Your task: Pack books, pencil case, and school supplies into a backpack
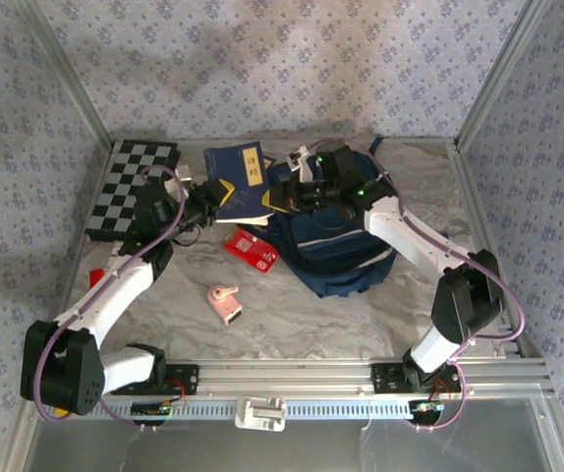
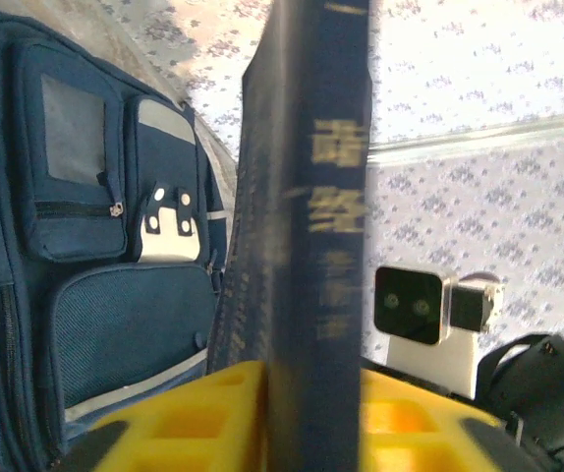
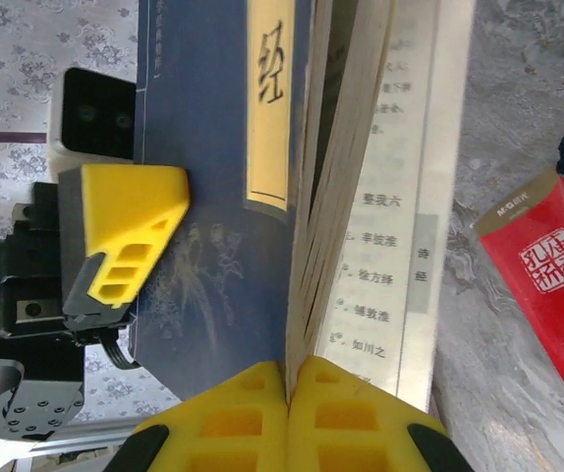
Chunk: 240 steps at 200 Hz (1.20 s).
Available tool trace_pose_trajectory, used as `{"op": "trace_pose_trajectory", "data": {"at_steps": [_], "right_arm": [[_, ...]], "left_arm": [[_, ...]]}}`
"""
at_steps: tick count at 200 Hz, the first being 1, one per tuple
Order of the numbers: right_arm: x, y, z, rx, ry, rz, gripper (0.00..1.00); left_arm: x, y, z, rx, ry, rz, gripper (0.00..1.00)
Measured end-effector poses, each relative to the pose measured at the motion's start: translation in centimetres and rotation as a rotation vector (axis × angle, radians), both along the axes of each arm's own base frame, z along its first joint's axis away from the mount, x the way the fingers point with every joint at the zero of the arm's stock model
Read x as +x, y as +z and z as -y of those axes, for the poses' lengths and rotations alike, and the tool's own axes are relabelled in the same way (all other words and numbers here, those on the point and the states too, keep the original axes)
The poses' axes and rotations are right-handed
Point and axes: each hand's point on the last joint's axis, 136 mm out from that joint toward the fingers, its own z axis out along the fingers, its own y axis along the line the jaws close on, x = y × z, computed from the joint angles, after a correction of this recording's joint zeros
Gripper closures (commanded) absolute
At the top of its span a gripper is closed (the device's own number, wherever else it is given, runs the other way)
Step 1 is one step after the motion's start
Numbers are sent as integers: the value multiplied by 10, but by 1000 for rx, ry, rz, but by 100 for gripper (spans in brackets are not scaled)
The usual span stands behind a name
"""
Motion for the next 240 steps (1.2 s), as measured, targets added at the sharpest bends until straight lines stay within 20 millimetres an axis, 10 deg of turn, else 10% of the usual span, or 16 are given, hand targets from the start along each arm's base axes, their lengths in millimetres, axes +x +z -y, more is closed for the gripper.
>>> {"op": "trace_pose_trajectory", "data": {"at_steps": [70, 129, 183, 240], "right_arm": [[-24, 3, 40, -28, -63, 9, 0], [-30, -3, 55, 42, -92, -64, 4], [-39, 46, 77, 184, -122, 22, 37], [-36, 30, 76, 173, -117, -20, 72]], "left_arm": [[-15, 30, 38, -14, -106, 74, 100], [-19, 38, 82, 13, -204, 123, 100], [-12, 18, 92, 39, -201, 84, 100], [-16, 21, 101, 73, -212, 122, 100]]}}
